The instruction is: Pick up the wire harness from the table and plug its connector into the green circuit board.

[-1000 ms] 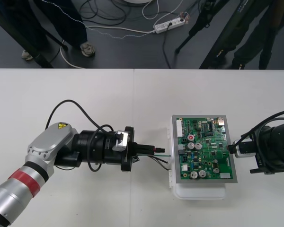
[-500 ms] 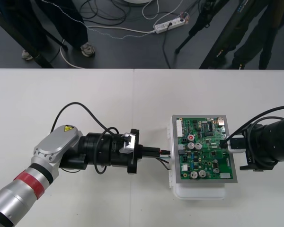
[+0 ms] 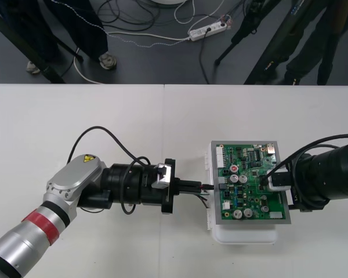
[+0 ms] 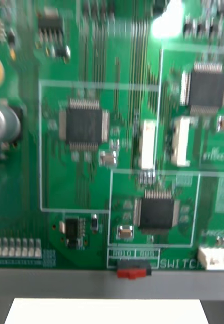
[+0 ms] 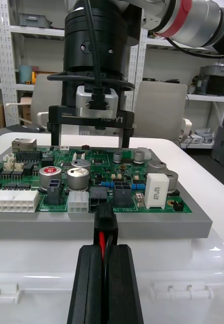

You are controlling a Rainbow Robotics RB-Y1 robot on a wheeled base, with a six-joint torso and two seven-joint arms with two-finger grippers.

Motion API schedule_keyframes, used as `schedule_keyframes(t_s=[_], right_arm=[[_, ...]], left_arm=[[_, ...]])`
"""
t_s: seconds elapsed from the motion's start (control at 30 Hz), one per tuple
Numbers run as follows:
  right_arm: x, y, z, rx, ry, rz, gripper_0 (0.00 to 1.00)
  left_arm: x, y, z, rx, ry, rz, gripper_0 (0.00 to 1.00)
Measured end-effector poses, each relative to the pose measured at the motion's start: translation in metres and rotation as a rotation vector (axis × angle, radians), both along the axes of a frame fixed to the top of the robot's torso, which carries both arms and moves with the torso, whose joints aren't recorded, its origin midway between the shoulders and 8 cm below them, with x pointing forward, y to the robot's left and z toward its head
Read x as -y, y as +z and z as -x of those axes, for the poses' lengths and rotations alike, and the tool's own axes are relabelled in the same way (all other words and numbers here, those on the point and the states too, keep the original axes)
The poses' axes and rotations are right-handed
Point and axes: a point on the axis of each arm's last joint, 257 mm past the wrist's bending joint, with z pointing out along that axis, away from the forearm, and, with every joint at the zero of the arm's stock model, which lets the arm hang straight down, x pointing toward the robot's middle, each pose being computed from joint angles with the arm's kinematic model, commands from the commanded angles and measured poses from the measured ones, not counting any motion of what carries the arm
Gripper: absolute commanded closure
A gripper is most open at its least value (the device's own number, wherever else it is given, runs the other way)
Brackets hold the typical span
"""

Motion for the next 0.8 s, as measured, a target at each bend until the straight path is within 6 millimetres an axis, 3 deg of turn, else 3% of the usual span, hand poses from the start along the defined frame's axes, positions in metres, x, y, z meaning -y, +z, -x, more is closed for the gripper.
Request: schedule_keyframes(t_s=[0.8], right_arm=[[-0.002,0.001,0.0,0.004,0.007,0.002,0.0]], left_arm=[[0.011,-0.003,0.004,-0.027,0.008,0.007,1.0]])
